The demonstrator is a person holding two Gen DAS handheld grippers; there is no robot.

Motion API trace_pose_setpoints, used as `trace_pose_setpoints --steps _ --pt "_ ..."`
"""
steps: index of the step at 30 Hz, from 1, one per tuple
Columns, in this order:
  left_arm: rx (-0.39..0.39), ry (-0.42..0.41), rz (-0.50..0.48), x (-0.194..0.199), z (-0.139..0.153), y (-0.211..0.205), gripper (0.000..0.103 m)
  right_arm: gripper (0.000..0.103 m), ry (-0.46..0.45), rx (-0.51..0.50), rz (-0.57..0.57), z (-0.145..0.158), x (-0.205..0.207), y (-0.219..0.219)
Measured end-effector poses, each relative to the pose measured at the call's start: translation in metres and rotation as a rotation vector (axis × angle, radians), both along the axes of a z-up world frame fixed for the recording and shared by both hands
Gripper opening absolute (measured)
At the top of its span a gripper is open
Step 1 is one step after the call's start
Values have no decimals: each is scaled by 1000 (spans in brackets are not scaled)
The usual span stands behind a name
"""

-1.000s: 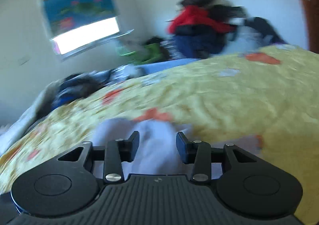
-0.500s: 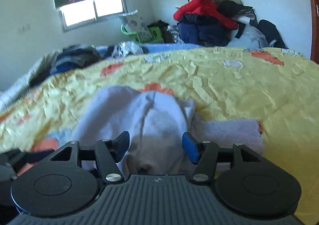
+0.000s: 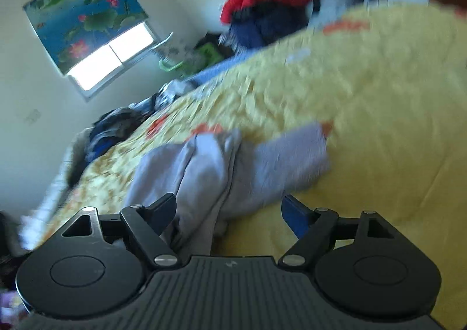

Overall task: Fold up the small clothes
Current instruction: 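Grasp the folded shirt edge with the left tool while the right tool grasps it too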

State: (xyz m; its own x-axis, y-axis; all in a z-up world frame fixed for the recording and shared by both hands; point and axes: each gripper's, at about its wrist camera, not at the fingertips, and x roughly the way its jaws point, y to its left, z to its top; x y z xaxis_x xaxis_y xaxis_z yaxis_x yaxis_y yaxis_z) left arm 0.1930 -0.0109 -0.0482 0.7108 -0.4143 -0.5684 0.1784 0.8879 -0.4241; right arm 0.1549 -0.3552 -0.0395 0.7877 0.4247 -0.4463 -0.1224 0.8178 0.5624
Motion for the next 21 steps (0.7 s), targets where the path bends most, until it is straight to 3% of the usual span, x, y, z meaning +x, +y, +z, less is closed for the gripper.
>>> trace_pose_setpoints --steps 5,10,15,16,17,18,19,20,21 --pt "-133 31 -53 19 -3 8 103 89 44 123 85 -13 14 3" --pt "-358 67 -71 45 -16 21 103 88 42 108 122 -11 41 19" --pt "-324 44 -84 56 -14 7 102 83 25 98 117 -12 75 39" --pt "-313 36 -81 57 -13 4 101 75 17 83 114 -11 80 44" --pt "-304 29 -72 56 -14 3 95 68 10 66 105 -11 83 47" --pt "-292 23 -59 55 -14 2 91 53 14 45 77 -13 87 49" --pt "-279 17 -42 54 -15 1 78 41 14 45 77 -13 87 49" --pt "-268 17 -25 53 -16 2 61 38 18 55 61 -16 87 46" --pt "-255 20 -12 54 -18 2 53 33 20 85 56 -20 88 41"
